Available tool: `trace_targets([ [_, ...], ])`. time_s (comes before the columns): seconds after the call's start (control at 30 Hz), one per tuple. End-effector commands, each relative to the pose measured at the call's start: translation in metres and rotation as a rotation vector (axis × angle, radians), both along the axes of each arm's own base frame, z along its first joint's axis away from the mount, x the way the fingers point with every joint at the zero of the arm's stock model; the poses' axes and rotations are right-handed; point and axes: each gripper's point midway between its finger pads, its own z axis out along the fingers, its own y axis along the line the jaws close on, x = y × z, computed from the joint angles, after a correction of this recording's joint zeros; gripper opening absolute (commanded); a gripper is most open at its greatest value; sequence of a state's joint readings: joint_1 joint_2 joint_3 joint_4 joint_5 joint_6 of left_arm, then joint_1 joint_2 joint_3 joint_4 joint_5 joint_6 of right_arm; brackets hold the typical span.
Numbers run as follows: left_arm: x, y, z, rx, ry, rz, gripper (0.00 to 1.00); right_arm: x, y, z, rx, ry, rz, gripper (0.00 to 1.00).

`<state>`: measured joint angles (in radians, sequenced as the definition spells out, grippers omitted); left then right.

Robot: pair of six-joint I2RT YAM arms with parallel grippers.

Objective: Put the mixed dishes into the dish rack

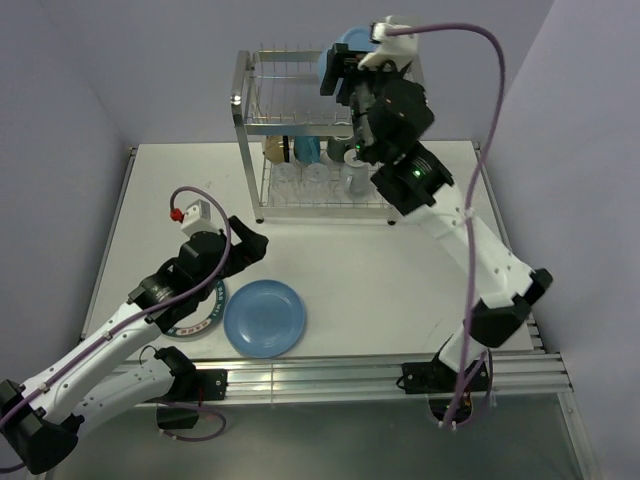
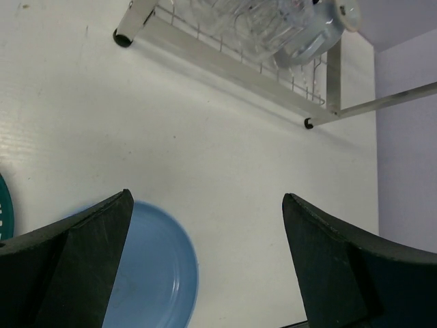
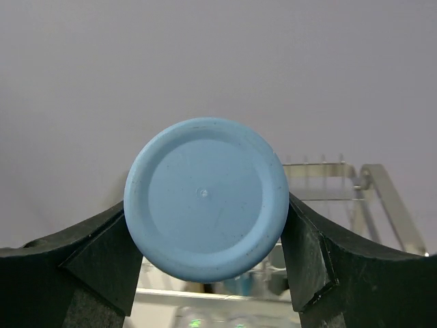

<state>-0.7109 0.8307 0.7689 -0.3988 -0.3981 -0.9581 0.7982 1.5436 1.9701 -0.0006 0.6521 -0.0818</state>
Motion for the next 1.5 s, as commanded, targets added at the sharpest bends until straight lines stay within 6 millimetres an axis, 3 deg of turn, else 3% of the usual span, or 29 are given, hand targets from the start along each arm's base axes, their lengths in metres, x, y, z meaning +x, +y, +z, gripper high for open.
trace_targets([
  [0.0, -0.005, -0.003, -0.005, 0.005, 0.003, -0.042, 0.96, 0.04, -0.027, -0.01, -0.175, 0.031, -0.172, 0.0],
  [0.03, -0.007, -0.005, -0.008, 0.005, 0.013, -0.053, 0.95, 0.046, -0.032, -0.008, -0.18, 0.03, -0.19, 0.0],
  [0.07, -0.009, -0.008, -0.012, 0.006, 0.022, -0.07, 0.95, 0.065, -0.03, -0.022, -0.207, 0.059, -0.214, 0.0],
  [0.13, -0.01, -0.01, -0.016, 0.011, 0.033, -0.084, 0.94, 0.081, -0.045, -0.021, -0.207, 0.068, -0.252, 0.0],
  [0.17, -0.011, -0.01, -0.019, 0.013, 0.036, -0.089, 0.94, 0.095, -0.042, -0.031, -0.207, 0.083, -0.25, 0.0],
  [0.23, -0.013, -0.011, -0.024, 0.02, 0.045, -0.105, 0.93, 0.105, -0.051, -0.025, -0.194, 0.08, -0.252, 0.0],
  [0.27, -0.013, -0.011, -0.028, 0.028, 0.054, -0.107, 0.93, 0.119, -0.048, -0.036, -0.196, 0.099, -0.249, 0.0],
  [0.33, -0.014, -0.012, -0.033, 0.039, 0.061, -0.116, 0.93, 0.128, -0.055, -0.034, -0.192, 0.095, -0.266, 0.0],
  [0.37, -0.014, -0.012, -0.036, 0.043, 0.067, -0.118, 0.93, 0.138, -0.053, -0.044, -0.203, 0.111, -0.268, 0.0],
  [0.63, -0.014, -0.012, -0.061, 0.084, 0.156, -0.101, 0.94, 0.164, -0.07, -0.084, -0.193, 0.206, -0.267, 0.0],
  [0.93, -0.017, -0.018, -0.071, 0.083, 0.203, -0.118, 0.94, 0.183, -0.08, -0.119, -0.19, 0.287, -0.279, 0.09],
  [1.03, -0.017, -0.018, -0.072, 0.088, 0.205, -0.119, 0.95, 0.187, -0.081, -0.127, -0.189, 0.302, -0.277, 0.21],
  [1.07, -0.016, -0.018, -0.074, 0.092, 0.213, -0.118, 0.95, 0.188, -0.08, -0.129, -0.19, 0.307, -0.273, 0.33],
  [1.13, -0.017, -0.019, -0.077, 0.099, 0.224, -0.122, 0.95, 0.19, -0.08, -0.133, -0.197, 0.317, -0.27, 0.44],
  [1.23, -0.016, -0.02, -0.084, 0.105, 0.243, -0.121, 0.96, 0.19, -0.08, -0.137, -0.205, 0.327, -0.275, 0.8],
  [1.3, -0.015, -0.022, -0.087, 0.11, 0.246, -0.127, 0.97, 0.189, -0.082, -0.135, -0.207, 0.323, -0.279, 0.93],
  [1.37, -0.012, -0.022, -0.091, 0.131, 0.254, -0.122, 0.98, 0.187, -0.083, -0.131, -0.207, 0.317, -0.281, 1.0],
  [1.47, -0.008, -0.021, -0.096, 0.175, 0.272, -0.113, 0.98, 0.182, -0.085, -0.12, -0.2, 0.294, -0.281, 1.0],
])
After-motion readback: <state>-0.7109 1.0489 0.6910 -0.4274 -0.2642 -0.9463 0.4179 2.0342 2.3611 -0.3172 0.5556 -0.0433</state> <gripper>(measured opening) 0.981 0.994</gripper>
